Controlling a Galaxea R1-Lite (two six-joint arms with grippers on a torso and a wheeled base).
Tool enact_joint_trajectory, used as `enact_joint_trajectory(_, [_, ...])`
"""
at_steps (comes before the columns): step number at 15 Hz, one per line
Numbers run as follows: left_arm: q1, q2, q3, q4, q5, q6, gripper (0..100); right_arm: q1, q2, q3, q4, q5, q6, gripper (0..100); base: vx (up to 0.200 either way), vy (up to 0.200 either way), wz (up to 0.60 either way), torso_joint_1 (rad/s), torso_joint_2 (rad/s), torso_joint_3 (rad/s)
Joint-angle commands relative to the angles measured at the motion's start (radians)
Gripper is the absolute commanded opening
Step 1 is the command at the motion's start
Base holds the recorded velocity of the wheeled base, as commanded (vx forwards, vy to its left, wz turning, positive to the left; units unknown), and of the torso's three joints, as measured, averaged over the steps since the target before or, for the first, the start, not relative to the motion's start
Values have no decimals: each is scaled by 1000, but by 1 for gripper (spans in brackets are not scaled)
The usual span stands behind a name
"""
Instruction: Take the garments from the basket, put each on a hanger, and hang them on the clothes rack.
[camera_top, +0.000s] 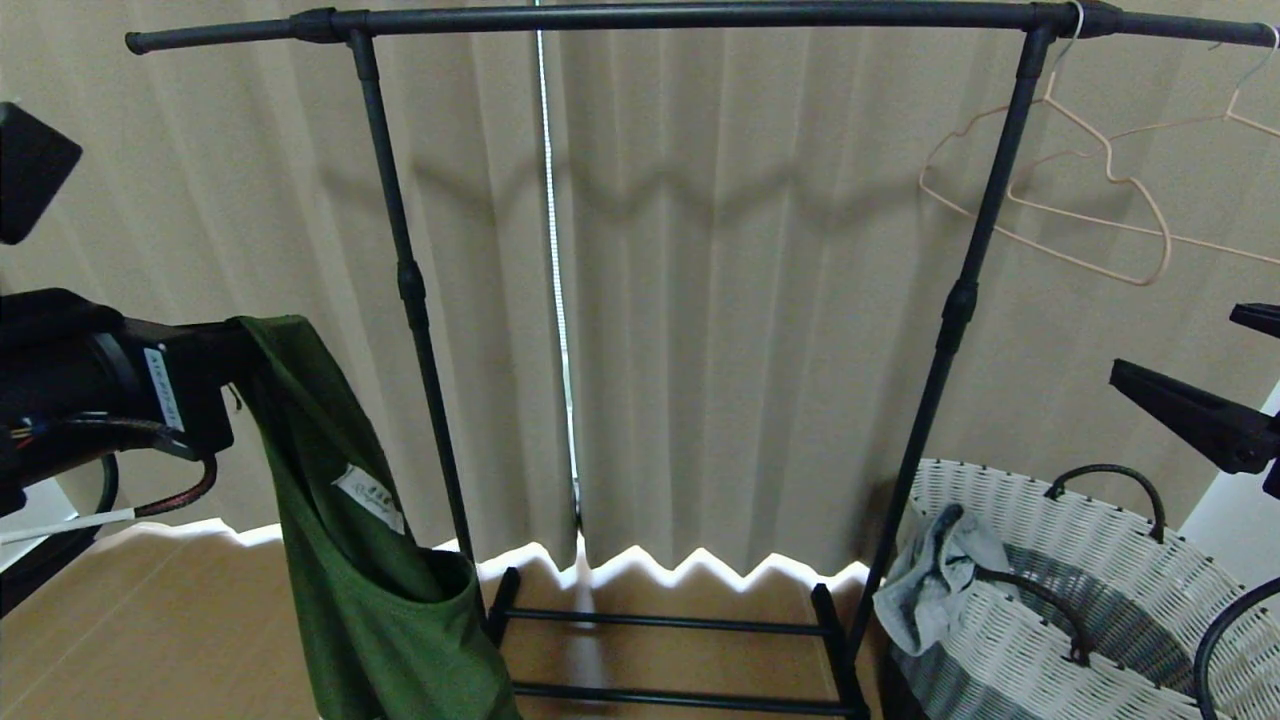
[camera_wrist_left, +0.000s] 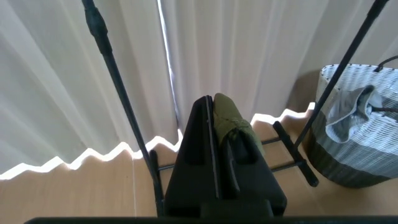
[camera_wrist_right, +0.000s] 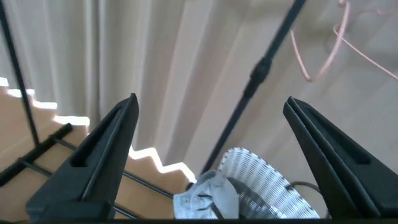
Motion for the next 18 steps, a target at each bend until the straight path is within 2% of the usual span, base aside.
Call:
enact_joint_trajectory(1, [-3, -26, 10, 0, 1, 1, 0, -23, 2, 6, 0, 1, -1, 100, 0, 0, 0, 0, 0, 0])
enact_joint_trajectory(4, [-27, -37, 11, 0, 1, 0, 0, -59, -3, 44, -1, -1, -18, 100, 0, 0, 0, 0, 0, 0])
enact_joint_trajectory(6, [-41, -45, 11, 2, 1, 1, 0, -83, -4, 49, -3, -1, -91, 100, 0, 0, 0, 0, 0, 0])
enact_joint_trajectory(8, [-44, -46, 19, 3, 1, 1, 0, -137, -6, 53, -3, -1, -130, 100, 0, 0, 0, 0, 0, 0])
enact_joint_trajectory(12, [-45, -57, 33, 2, 1, 27, 0, -183, -7, 55, -4, -1, -131, 100, 0, 0, 0, 0, 0, 0])
enact_joint_trajectory(14, [-45, -55, 24, 2, 1, 64, 0, -183, -9, 55, -4, 1, -133, 100, 0, 0, 0, 0, 0, 0])
enact_joint_trajectory(18, [-62, -61, 51, 0, 1, 70, 0, -184, -14, 55, -3, -1, -131, 100, 0, 0, 0, 0, 0, 0])
